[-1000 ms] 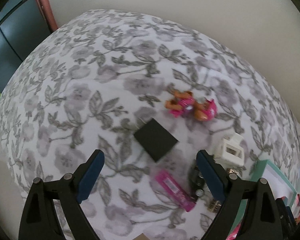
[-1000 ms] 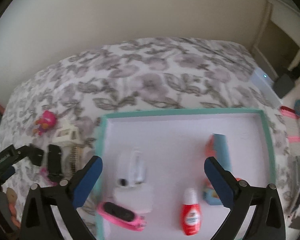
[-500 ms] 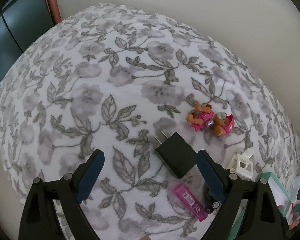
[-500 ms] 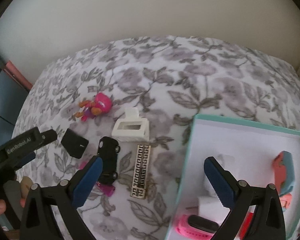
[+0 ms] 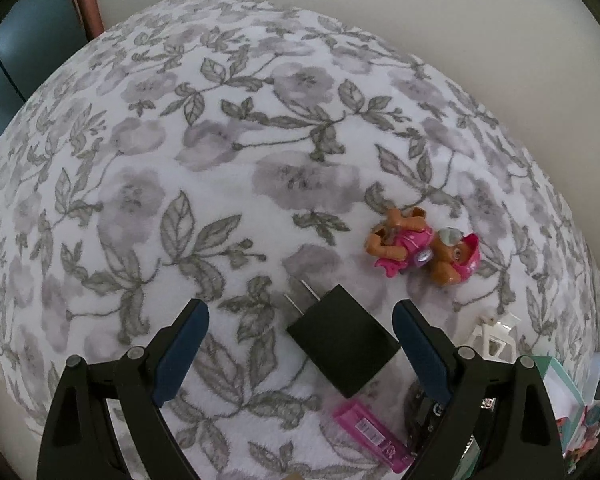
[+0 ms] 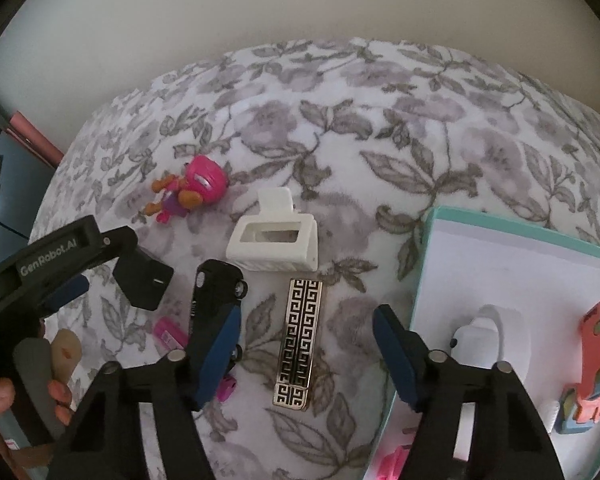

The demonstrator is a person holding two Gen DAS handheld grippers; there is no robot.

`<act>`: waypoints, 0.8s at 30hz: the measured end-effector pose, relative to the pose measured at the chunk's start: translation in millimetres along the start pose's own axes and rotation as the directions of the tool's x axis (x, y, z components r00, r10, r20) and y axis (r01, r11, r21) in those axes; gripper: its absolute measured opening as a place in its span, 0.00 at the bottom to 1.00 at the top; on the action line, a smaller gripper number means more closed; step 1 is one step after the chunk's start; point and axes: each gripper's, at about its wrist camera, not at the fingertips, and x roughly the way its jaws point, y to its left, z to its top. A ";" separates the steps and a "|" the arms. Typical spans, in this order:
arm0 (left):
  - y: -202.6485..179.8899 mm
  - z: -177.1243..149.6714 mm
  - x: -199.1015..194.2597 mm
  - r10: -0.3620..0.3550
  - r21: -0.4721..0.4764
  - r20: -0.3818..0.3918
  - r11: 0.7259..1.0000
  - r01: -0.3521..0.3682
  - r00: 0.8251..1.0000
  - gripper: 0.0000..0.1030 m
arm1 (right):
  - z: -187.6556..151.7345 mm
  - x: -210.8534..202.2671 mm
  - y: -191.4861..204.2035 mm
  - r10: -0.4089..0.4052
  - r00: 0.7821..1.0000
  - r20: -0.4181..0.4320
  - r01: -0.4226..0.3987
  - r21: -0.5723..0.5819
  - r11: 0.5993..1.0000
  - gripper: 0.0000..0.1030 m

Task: Organize rigid objects
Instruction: 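Move both grippers back to the pile toward the black charger and patterned bar, then grasp the black square charger with the left gripper while the right grasps the gold-black bar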

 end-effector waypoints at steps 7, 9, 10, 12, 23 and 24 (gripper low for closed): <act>-7.9 2.6 14.5 0.015 0.019 -0.024 1.000 -0.015 1.000 0.90 | -0.4 16.1 5.1 -0.011 0.999 -0.034 0.010 -0.019 1.000 0.59; -10.7 1.6 18.1 0.012 0.027 -0.036 1.000 -0.011 0.999 0.90 | -1.3 20.7 5.7 -0.024 0.999 -0.044 0.023 -0.021 1.000 0.56; -12.2 0.6 19.5 0.012 0.031 -0.044 0.999 -0.010 0.999 0.90 | -1.6 22.4 6.4 -0.029 0.998 -0.047 0.028 -0.024 0.999 0.54; -16.2 0.0 21.8 -0.001 0.035 -0.055 0.999 0.003 0.999 0.90 | -1.4 24.8 9.2 -0.046 0.998 -0.045 0.044 -0.037 0.998 0.52; -15.0 -4.7 18.4 -0.006 0.031 -0.045 0.999 0.007 0.999 0.64 | -2.4 26.5 12.3 -0.073 0.996 -0.052 0.069 -0.067 0.995 0.43; -14.0 -5.3 17.0 -0.003 0.033 -0.042 0.999 0.005 0.999 0.64 | -3.6 25.7 12.0 -0.074 0.996 -0.052 0.070 -0.068 0.995 0.43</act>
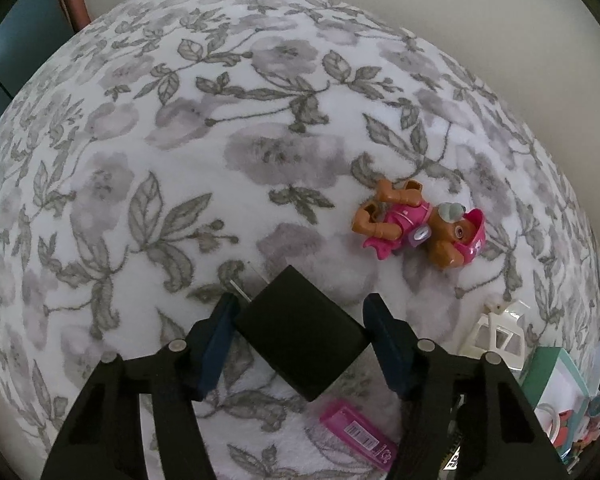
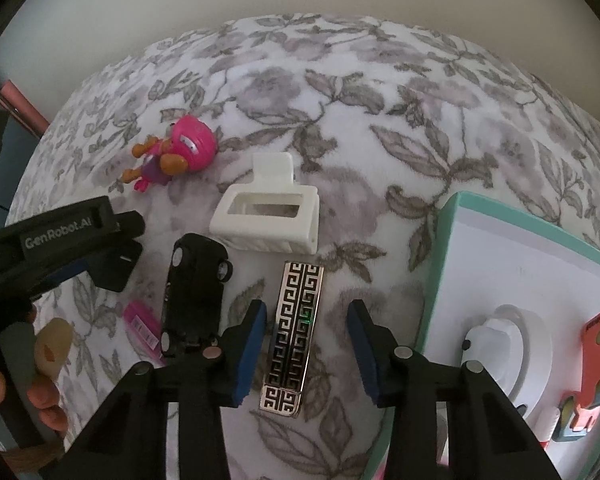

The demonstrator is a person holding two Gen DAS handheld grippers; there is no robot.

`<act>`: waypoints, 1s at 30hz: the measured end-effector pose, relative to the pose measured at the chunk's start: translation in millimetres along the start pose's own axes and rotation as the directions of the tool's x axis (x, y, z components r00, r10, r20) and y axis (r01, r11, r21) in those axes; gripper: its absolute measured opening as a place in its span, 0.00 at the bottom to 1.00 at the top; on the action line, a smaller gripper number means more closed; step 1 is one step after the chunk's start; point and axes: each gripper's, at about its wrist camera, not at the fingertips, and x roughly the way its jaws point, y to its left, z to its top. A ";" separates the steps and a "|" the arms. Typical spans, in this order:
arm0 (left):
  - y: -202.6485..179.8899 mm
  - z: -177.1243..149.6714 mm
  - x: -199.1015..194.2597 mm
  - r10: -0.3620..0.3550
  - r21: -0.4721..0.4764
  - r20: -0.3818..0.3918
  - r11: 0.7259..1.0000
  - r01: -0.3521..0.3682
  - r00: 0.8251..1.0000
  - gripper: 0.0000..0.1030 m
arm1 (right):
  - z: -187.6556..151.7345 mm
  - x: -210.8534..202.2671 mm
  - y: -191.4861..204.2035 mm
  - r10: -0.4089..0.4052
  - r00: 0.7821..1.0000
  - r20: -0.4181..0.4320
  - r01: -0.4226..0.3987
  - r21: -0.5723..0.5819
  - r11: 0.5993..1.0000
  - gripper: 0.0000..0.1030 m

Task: Organize rigid objects
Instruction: 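Grasp the black square charger with the left gripper while the right grasps the gold-black bar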

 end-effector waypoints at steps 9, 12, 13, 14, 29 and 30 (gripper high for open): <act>-11.9 -9.4 -12.7 0.003 0.038 0.012 0.999 -0.004 1.000 0.64 | -6.7 -2.7 1.6 -0.009 1.000 -0.004 0.009 -0.003 1.000 0.40; -17.8 -13.9 -22.3 -0.001 0.051 0.022 0.999 0.000 1.000 0.64 | -9.7 -3.2 3.5 -0.017 1.000 -0.003 0.017 -0.012 1.000 0.39; -18.9 -16.3 -24.9 -0.004 0.053 0.024 0.999 0.002 1.000 0.64 | -11.3 -3.5 4.1 -0.018 1.000 -0.001 0.018 -0.013 1.000 0.35; -19.9 -18.5 -26.8 -0.005 0.054 0.024 0.999 0.004 1.000 0.64 | -13.3 -4.0 3.8 -0.015 1.000 0.002 0.016 -0.007 1.000 0.33; -33.1 -50.6 -64.6 0.003 0.102 0.082 0.995 -0.012 0.997 0.64 | -37.1 -40.0 -11.4 0.038 0.997 0.065 -0.040 0.038 0.998 0.21; -32.9 -51.2 -68.4 0.001 0.101 0.091 0.995 -0.010 0.996 0.64 | -37.5 -48.5 -12.6 0.040 0.996 0.079 -0.043 0.038 0.998 0.21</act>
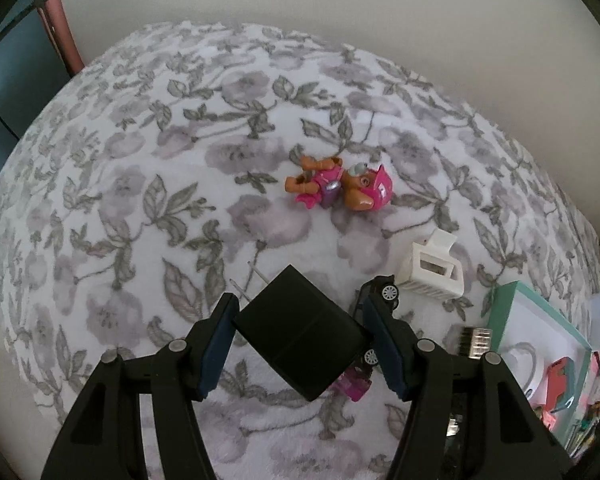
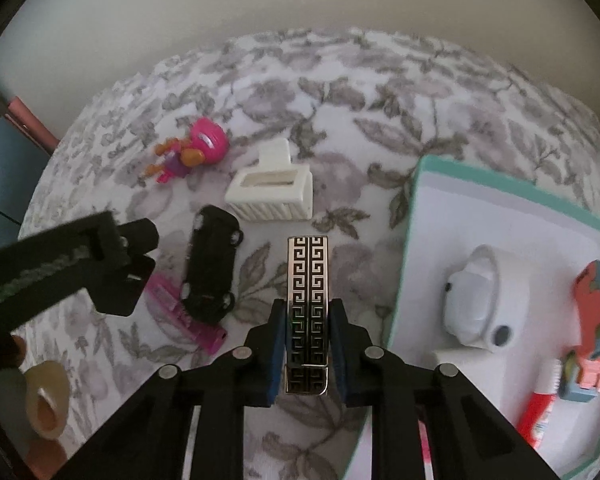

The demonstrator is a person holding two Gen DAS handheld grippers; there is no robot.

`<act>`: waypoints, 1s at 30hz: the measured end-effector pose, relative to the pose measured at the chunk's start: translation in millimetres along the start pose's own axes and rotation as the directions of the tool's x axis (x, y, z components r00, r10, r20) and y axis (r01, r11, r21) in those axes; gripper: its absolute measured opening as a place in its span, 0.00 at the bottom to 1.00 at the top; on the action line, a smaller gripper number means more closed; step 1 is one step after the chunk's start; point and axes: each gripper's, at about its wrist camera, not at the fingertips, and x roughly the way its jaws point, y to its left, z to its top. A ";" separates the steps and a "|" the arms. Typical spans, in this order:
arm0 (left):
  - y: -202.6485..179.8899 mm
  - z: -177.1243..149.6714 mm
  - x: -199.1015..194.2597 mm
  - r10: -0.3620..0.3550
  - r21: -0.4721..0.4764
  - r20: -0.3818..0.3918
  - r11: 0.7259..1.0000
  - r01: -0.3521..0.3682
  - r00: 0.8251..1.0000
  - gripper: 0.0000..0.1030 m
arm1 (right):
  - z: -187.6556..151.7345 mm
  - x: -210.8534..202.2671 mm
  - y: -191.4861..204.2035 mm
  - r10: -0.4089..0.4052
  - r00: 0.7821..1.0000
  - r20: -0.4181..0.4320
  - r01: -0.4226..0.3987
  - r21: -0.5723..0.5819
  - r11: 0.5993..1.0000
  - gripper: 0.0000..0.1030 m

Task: Organize rigid objects
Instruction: 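Grasp the black square charger with the left gripper while the right grasps the gold-black bar, then carry the black charger and gold-black bar over the tray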

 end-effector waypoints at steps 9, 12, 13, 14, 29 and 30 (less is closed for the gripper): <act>-17.3 -7.8 -43.8 -0.012 0.049 0.102 0.999 0.007 0.995 0.64 | -0.4 -64.9 -25.6 -0.037 0.994 0.105 0.030 0.068 0.997 0.21; -30.0 -13.4 -55.5 -0.045 0.072 0.118 0.997 0.036 0.992 0.64 | -1.2 -79.9 -39.8 -0.069 0.989 0.130 0.057 0.094 0.994 0.21; -33.2 -14.2 -57.5 -0.054 0.077 0.119 0.996 0.045 0.991 0.64 | -1.4 -83.3 -44.8 -0.077 0.988 0.137 0.063 0.105 0.992 0.21; -37.4 -15.7 -60.1 -0.070 0.081 0.120 0.995 0.061 0.990 0.64 | -2.4 -87.6 -51.3 -0.085 0.986 0.143 0.068 0.119 0.991 0.21; -129.4 -57.1 -58.6 -0.215 0.262 0.036 0.944 0.198 0.976 0.64 | -10.3 -106.4 -129.0 -0.186 0.972 0.146 0.142 0.265 0.954 0.21; -135.0 -59.8 -59.3 -0.217 0.276 0.035 0.940 0.199 0.976 0.64 | -11.5 -107.6 -132.5 -0.187 0.971 0.148 0.142 0.274 0.951 0.21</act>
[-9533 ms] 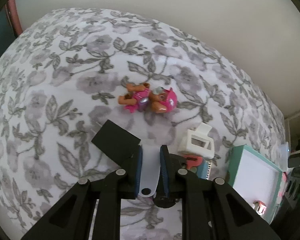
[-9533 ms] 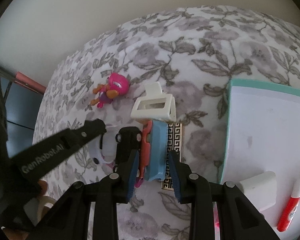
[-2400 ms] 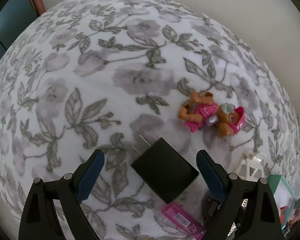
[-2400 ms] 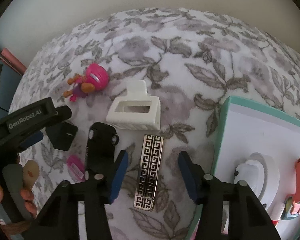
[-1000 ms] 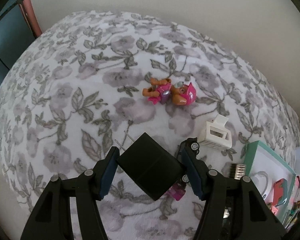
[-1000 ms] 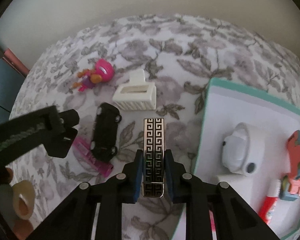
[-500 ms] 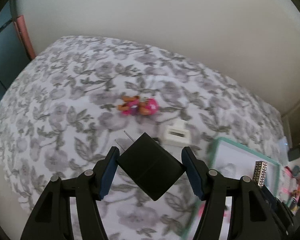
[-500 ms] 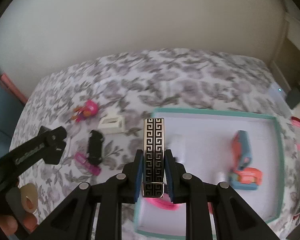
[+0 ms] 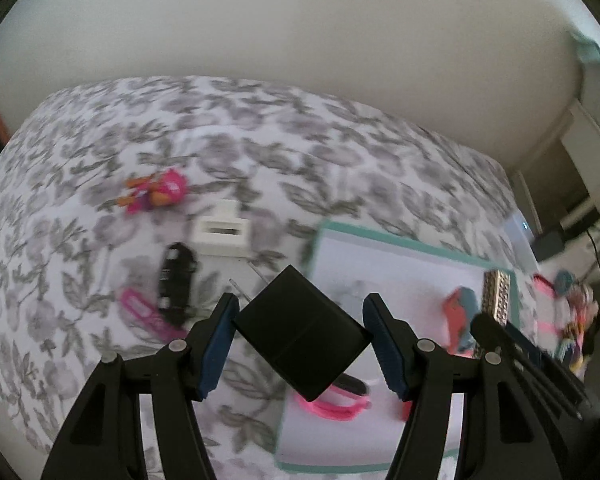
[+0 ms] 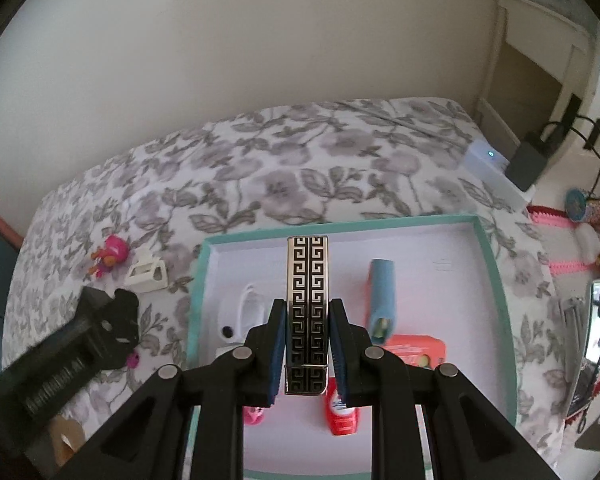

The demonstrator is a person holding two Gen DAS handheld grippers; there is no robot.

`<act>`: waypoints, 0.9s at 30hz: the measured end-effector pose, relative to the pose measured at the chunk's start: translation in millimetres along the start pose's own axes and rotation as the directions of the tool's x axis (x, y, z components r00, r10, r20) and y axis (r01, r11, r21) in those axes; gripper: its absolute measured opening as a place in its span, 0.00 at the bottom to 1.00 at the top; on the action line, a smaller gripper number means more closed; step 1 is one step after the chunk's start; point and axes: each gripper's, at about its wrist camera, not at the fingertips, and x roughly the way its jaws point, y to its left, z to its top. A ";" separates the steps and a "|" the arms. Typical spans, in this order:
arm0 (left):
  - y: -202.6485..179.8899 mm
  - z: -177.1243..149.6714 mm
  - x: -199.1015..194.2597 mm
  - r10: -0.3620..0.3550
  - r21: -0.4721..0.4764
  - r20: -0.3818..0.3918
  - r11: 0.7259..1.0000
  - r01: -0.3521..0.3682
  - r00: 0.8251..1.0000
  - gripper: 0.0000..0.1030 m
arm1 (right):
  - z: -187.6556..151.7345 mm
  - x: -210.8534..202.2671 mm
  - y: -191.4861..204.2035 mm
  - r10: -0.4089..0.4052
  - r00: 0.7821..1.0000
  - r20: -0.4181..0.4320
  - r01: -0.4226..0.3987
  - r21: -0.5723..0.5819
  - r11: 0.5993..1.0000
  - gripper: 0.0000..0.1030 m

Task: Organize rigid objects
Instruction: 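Carry the black charger and gold-black bar over the tray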

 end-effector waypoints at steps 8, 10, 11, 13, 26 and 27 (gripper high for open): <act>-40.3 -8.8 13.5 -0.062 0.061 -0.052 0.996 0.065 0.997 0.64 | 2.6 0.6 -42.4 -0.065 0.998 0.007 0.064 0.078 0.995 0.21; -48.7 -10.4 17.4 -0.073 0.078 -0.063 0.994 0.078 0.995 0.64 | 1.6 2.5 -52.6 -0.086 0.996 0.001 0.085 0.098 0.991 0.21; -54.6 -11.6 19.0 -0.076 0.091 -0.068 0.993 0.082 0.995 0.64 | 1.1 3.3 -57.1 -0.094 0.996 -0.001 0.093 0.108 0.990 0.21; -62.7 -13.5 21.5 -0.075 0.111 -0.072 0.990 0.082 0.995 0.64 | 0.3 5.2 -65.7 -0.108 0.994 -0.008 0.108 0.124 0.986 0.22; -83.6 -17.1 45.6 -0.041 0.159 -0.109 0.986 0.058 0.993 0.64 | -4.8 34.5 -87.5 -0.105 0.991 -0.079 0.117 0.164 0.980 0.22; -84.4 -16.9 47.8 -0.041 0.159 -0.113 0.986 0.059 0.993 0.64 | -5.4 37.2 -89.1 -0.103 0.991 -0.085 0.116 0.168 0.979 0.22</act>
